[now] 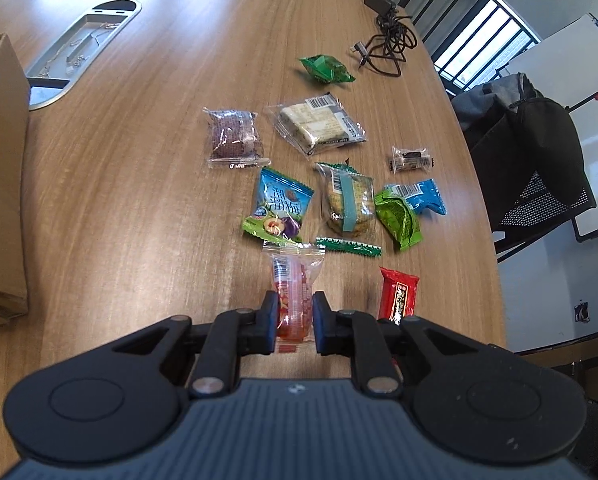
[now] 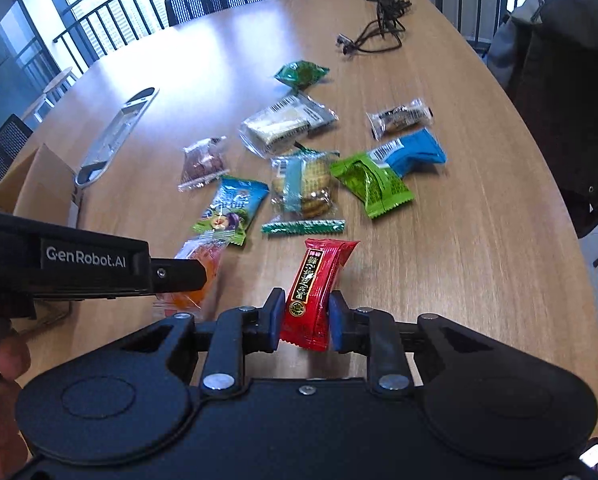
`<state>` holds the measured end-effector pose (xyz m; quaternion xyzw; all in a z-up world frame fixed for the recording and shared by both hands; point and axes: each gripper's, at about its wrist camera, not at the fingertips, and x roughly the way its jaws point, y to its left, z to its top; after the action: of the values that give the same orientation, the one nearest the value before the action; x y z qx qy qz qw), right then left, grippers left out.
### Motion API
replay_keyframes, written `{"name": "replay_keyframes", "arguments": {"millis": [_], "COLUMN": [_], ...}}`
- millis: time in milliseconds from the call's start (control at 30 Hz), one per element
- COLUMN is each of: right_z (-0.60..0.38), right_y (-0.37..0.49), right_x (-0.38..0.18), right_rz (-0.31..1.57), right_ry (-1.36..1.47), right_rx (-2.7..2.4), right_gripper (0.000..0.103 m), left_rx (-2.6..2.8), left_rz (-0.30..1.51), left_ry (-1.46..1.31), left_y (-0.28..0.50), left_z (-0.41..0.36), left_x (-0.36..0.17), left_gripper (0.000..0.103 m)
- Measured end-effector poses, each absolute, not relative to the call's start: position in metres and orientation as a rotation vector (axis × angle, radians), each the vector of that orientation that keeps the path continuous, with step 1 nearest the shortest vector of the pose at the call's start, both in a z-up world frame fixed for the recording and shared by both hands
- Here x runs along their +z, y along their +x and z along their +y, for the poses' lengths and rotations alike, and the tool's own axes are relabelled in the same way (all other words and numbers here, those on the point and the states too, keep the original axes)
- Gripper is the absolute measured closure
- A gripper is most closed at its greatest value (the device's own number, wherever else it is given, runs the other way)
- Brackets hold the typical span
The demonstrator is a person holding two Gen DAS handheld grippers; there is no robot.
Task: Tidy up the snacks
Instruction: 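Carry both held snacks over to the cardboard box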
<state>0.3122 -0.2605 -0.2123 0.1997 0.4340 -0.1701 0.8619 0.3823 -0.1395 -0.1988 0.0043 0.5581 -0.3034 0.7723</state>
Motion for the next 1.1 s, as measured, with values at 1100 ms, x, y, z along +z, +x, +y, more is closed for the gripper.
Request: {"name": "replay_keyframes", "arguments": {"millis": [1100], "right_z": [-0.148], "right_y": [0.368], "right_x": [-0.14], "right_rz": [0.733], "right_ry": [0.288], "right_rx": [-0.139], "right_gripper": [0.08], "left_rx": [-0.439], "left_rz": [0.973], "left_ry": [-0.144], "left_y": [0.414], "left_z": [0.013], "left_x": [-0.115], "left_gripper": [0.086]}}
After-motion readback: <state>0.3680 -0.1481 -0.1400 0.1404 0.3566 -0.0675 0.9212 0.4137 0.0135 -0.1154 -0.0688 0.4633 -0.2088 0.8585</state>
